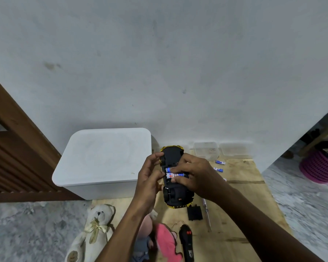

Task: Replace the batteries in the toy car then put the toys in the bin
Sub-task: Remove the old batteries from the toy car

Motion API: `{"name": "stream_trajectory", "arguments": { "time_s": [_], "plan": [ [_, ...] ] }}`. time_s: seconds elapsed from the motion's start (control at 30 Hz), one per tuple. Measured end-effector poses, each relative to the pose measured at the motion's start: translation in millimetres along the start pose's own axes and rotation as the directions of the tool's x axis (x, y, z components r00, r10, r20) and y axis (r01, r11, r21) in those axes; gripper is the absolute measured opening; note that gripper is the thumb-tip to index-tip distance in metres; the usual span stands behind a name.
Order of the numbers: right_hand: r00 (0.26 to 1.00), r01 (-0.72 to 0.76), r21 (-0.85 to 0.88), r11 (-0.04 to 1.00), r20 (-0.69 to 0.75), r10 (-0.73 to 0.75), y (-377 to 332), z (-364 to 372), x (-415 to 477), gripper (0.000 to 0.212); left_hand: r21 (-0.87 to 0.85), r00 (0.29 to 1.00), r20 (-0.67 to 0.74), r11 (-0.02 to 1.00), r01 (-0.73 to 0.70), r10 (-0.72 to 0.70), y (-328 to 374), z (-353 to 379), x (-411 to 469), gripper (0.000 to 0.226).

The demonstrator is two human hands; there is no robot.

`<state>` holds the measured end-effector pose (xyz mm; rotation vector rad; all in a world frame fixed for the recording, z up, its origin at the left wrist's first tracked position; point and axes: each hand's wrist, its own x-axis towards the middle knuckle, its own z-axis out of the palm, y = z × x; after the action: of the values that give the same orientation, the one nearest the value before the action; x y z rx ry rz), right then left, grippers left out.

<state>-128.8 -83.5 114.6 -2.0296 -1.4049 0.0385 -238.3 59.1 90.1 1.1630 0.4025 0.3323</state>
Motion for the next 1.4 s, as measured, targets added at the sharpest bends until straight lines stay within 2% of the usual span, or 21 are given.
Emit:
{"name": "stream_trajectory", "arguments": {
  "time_s": [0.13,0.4,0.57,0.67,0.73,0.8,0.83,0.93,1.0,1.07,1.17,1.4],
  "plan": [
    [0.997,0.013,0.013,1.0,-0.076,-0.012,-2.3,5.2,0.2,0.016,0.018,1.0,0.02,1.0,-0.019,0.018,7.3,-1.6,3.3,0.055],
    [0.996,-0.021,0.008,1.0,-0.083,0.022,-5.4,6.3,1.2,0.024,0.002,0.999,0.02,1.0,-0.028,0.028,8.5,-2.4,3.4,0.054],
    [0.99,-0.083,0.09,0.993,-0.107,0.093,-9.8,3.0,-0.7,0.021,0.025,1.0,-0.005,0.999,-0.028,0.029,6.7,-3.1,5.7,0.053],
    [0.954,-0.174,0.269,0.947,-0.193,0.23,-18.5,-1.8,-1.7,0.012,0.029,1.0,-0.016,0.999,-0.025,0.025,6.8,-4.9,6.0,0.052],
    [0.897,-0.24,0.546,0.803,-0.192,0.399,-23.9,-5.3,-1.8,0.022,0.03,1.0,-0.02,0.999,-0.023,0.024,8.0,-5.3,5.3,0.05],
    [0.847,-0.251,0.803,0.54,-0.088,0.524,-27.7,-9.4,-2.7,0.036,0.034,0.999,-0.02,0.999,-0.025,0.025,8.3,-5.1,4.6,0.05],
    [0.826,-0.255,0.877,0.407,-0.021,0.563,-28.8,-10.9,-2.6,0.038,0.037,0.999,-0.022,0.999,-0.025,0.026,8.4,-5.1,4.1,0.05],
    [0.773,-0.255,0.965,0.059,0.166,0.612,-35.8,-17.1,-0.5,0.033,0.046,0.999,-0.032,0.999,-0.023,0.025,8.0,-5.2,3.2,0.051],
    [0.745,-0.24,0.966,-0.095,0.247,0.62,-40.2,-19.9,0.9,0.024,0.052,0.999,-0.038,0.998,-0.026,0.028,7.7,-5.1,2.7,0.051],
    [0.709,-0.264,0.953,-0.147,0.295,0.64,-41.1,-20.1,1.4,0.019,0.052,0.999,-0.042,0.998,-0.028,0.031,7.8,-4.4,2.5,0.051],
    [0.664,-0.308,0.937,-0.167,0.337,0.667,-37.8,-16.9,1.6,0.024,0.048,0.998,-0.047,0.998,-0.03,0.032,7.6,-3.3,2.1,0.051],
    [0.616,-0.386,0.913,-0.134,0.363,0.699,-35.2,-16.8,-2.4,0.029,0.056,0.997,-0.058,0.998,-0.04,0.044,6.3,-0.4,0.8,0.051]
  ]
}}
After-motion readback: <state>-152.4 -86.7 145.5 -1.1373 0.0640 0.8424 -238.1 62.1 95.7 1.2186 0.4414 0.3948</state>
